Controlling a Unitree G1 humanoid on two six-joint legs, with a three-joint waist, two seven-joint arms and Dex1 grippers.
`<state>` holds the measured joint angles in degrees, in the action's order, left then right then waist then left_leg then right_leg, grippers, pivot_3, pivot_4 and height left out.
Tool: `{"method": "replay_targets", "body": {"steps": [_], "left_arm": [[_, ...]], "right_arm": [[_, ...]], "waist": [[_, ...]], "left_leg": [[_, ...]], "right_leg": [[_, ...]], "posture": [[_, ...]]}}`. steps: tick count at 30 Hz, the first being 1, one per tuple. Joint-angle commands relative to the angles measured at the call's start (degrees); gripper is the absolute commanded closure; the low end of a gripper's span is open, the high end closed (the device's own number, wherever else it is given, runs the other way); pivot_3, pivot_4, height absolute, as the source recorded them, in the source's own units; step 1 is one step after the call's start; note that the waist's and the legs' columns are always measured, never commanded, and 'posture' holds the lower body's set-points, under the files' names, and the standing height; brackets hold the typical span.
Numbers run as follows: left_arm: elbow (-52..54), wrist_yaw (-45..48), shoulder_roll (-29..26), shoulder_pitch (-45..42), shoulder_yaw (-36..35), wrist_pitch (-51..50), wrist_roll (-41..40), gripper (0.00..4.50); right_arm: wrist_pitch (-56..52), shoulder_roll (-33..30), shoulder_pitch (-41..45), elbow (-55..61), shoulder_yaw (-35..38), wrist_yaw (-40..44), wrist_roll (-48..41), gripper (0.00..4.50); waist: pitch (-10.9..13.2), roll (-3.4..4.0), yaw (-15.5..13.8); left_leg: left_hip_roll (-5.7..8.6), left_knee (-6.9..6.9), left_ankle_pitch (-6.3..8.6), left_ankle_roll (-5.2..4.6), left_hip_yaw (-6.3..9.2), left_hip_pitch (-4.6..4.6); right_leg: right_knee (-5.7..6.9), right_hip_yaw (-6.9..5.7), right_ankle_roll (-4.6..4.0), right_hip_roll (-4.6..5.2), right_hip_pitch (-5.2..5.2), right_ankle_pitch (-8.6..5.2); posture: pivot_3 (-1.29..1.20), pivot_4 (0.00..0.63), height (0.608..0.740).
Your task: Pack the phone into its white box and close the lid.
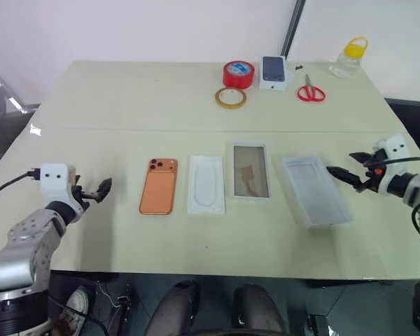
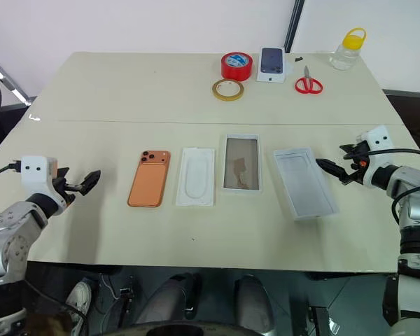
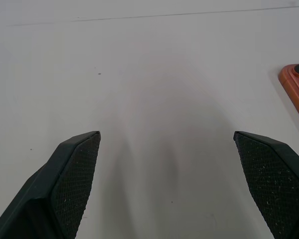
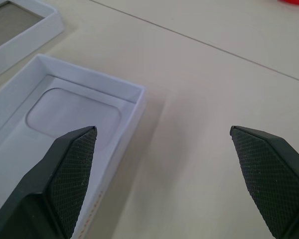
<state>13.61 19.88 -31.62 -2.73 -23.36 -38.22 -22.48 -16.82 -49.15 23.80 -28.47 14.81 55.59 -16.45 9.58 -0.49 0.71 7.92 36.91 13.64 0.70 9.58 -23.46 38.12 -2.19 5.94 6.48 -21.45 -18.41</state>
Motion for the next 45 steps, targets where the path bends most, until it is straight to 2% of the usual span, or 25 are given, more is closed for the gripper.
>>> {"method": "replay_targets", "body": {"steps": [1, 9, 15, 23, 27, 32, 35, 45], "left_arm": [[0.87, 0.4, -1.11, -0.17, -0.91, 0.77, 0.22, 0.0], [0.88, 0.67, -1.2, -0.9, -0.35, 0.43, 0.15, 0.0], [1.75, 0.8, -0.02, -5.87, 2.51, -2.02, -1.28, 0.0], [2.87, 3.46, 3.46, -15.58, 13.59, -8.43, -4.0, 0.0], [4.49, 1.75, 7.69, -19.93, 18.08, -18.41, -7.27, 0.0], [5.9, -2.06, 13.56, -22.58, 16.94, -32.2, -12.38, 0.0], [6.36, -3.22, 14.78, -22.81, 16.27, -35.78, -13.22, 0.0], [5.92, -9.99, 24.28, -23.49, 11.49, -45.45, -13.9, 0.0]], "right_arm": [[-0.67, -1.53, -0.45, 3.15, 1.99, 0.32, -1.43, 0.03], [-2.06, -0.67, -1.86, 6.55, 1.99, -0.41, -2.26, 0.03], [-4.76, 0.5, -3.31, 14.99, 0.72, -0.51, -3.96, 0.03], [-12.48, 3.47, -6.77, 34.95, -2.68, -3.66, -6.95, 0.03], [-17.05, 5.79, -9.34, 48.1, -6.5, -6.82, -8.39, 0.03], [-20.68, 7.53, -11.42, 56.25, -8.66, -9.86, -9.6, 0.03], [-21.1, 7.92, -11.64, 57.3, -10.01, -10.99, -9.22, 0.03], [-18.57, 8.69, -9.25, 54.58, -13.71, -10.21, -8.16, 0.03]], "waist": [[0.0, 0.0, 0.01], [0.0, 0.0, -0.02], [0.01, 0.01, -0.12], [0.01, 0.0, -0.1], [0.02, -0.01, -0.14], [0.02, -0.02, -0.12], [0.03, -0.05, -0.1], [0.03, -0.05, -0.16]], "left_leg": [[0.0, 0.0, 0.0, 0.0, 0.0, 0.0], [0.0, 0.0, 0.0, 0.0, -0.01, 0.0], [0.0, 0.0, 0.01, -0.01, -0.01, 0.0], [0.0, 0.03, 0.01, -0.02, -0.01, -0.02], [0.01, 0.03, 0.02, -0.02, -0.01, -0.04], [0.01, 0.06, 0.02, -0.03, 0.0, -0.05], [0.02, 0.08, 0.02, -0.03, 0.0, -0.05], [0.02, 0.09, 0.02, -0.03, -0.01, -0.03]], "right_leg": [[0.0, 0.0, 0.0, 0.0, 0.0, 0.0], [0.0, 0.01, 0.0, 0.0, -0.01, 0.0], [0.0, 0.01, 0.0, 0.0, -0.01, 0.0], [0.0, 0.01, 0.02, -0.01, -0.01, 0.0], [0.0, 0.01, 0.03, -0.01, -0.02, 0.0], [0.02, 0.02, 0.08, -0.02, -0.04, -0.02], [0.02, 0.02, 0.1, -0.03, -0.02, -0.02], [0.02, 0.02, 0.11, -0.03, 0.01, -0.02]], "posture": [[0.0, 0.15, 0.74], [0.0, 0.15, 0.74], [0.0, 0.15, 0.74], [0.0, 0.15, 0.74], [0.0, 0.15, 0.74], [0.0, 0.15, 0.74], [0.0, 0.15, 0.74], [0.0, 0.15, 0.74]]}}
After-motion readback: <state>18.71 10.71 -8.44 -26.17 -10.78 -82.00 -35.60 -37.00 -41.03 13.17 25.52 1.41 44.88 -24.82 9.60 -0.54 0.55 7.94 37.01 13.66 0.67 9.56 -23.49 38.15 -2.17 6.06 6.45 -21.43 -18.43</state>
